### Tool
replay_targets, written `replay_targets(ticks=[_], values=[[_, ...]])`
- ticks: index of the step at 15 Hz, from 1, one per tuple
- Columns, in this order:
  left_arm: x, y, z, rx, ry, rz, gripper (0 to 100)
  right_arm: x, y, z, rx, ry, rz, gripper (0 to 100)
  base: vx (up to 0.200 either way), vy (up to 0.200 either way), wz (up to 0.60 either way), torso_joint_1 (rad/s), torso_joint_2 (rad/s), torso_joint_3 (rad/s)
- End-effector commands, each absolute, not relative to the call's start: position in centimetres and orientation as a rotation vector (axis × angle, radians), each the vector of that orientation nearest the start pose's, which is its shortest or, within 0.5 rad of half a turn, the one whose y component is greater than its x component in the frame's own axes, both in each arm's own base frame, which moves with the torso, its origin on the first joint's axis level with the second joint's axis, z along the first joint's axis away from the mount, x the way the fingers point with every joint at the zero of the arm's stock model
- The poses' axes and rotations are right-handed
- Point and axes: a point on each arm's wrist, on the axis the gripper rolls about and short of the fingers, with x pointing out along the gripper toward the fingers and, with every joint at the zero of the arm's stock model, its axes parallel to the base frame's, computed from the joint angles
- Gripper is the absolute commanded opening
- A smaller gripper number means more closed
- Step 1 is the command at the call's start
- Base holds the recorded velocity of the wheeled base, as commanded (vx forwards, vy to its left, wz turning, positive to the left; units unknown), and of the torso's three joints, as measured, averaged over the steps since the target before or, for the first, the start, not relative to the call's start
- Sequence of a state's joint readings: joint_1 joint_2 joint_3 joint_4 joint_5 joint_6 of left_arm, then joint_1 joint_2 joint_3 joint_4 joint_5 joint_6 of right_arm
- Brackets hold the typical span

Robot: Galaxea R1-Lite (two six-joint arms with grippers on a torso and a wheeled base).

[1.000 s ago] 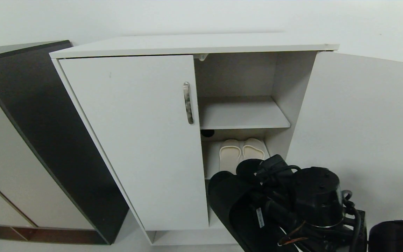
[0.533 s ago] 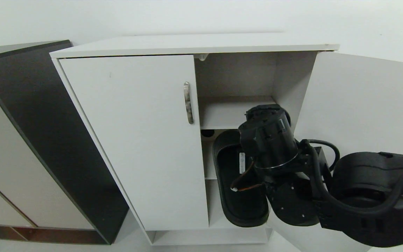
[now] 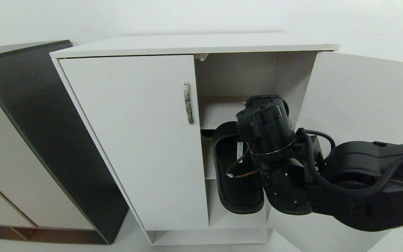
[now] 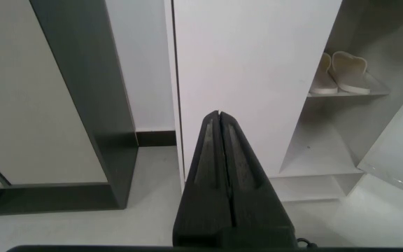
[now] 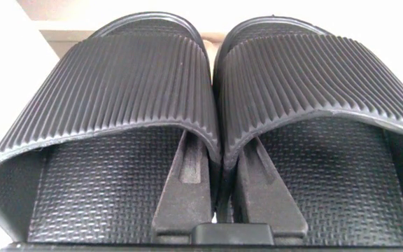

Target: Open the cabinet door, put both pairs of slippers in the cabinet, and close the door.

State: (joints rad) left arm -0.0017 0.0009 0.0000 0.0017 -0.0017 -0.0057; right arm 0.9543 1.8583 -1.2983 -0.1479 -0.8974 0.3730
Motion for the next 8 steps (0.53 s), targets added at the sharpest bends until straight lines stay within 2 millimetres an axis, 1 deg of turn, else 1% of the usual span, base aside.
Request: replay_targets(ticks=[1, 5, 8], values=[[-2.27, 0.00, 7.54, -0.006, 0.003, -0.003, 0, 22.50, 28.22, 21.91, 0.038, 0.256, 0.001, 0, 0.000, 0.000, 0.00, 0.000, 0.00, 0.000], [-2.27, 0.00, 7.54, -0.006, 0.003, -0.003, 0, 22.88, 28.18, 21.61, 0.032, 0.260, -0.011, 0, 0.000, 0.000, 0.00, 0.000, 0.00, 0.000], [-2.27, 0.00, 7.54, -0.006, 0.003, -0.003, 0, 23.06, 28.14, 21.58, 0.029, 0.260, -0.015, 0, 0.200, 0.000, 0.00, -0.002, 0.00, 0.004]])
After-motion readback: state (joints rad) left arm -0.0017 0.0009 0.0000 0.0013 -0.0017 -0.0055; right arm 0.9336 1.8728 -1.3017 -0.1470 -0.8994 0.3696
